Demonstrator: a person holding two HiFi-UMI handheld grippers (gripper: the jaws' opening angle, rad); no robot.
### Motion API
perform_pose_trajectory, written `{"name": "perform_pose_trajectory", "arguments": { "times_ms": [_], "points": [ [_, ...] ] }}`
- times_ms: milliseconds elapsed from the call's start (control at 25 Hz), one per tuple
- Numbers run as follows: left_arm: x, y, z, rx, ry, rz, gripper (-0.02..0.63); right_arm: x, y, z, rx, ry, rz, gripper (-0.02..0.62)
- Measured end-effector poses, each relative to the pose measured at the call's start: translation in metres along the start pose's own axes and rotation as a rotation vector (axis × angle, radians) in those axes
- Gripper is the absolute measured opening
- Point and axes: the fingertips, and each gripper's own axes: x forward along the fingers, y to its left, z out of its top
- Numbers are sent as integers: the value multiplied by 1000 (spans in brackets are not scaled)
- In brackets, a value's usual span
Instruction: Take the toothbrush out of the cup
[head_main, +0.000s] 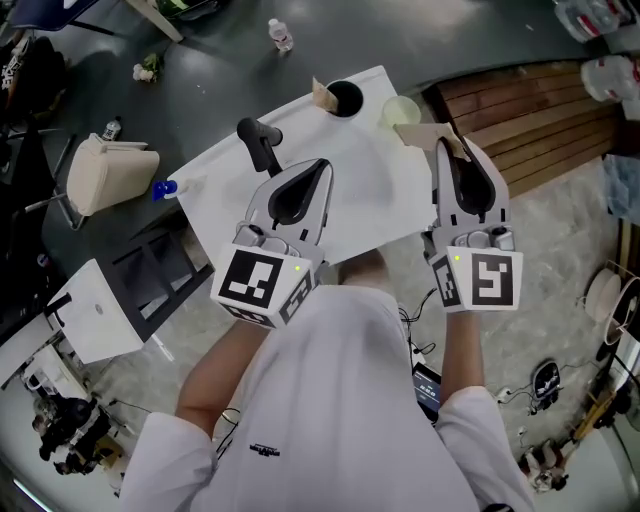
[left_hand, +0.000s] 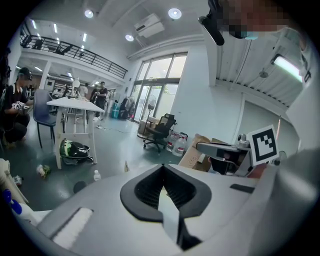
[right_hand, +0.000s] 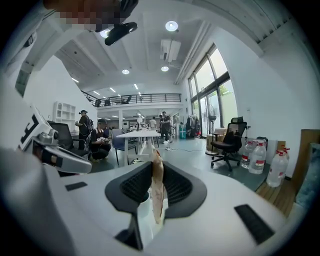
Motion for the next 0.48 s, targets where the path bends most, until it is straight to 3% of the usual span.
{"name": "perform_pose_trajectory", "arguments": {
  "times_ms": [480],
  "points": [
    [42, 8, -16, -10, 30, 1, 5, 42, -28, -28, 34, 10, -18, 61]
  ]
}}
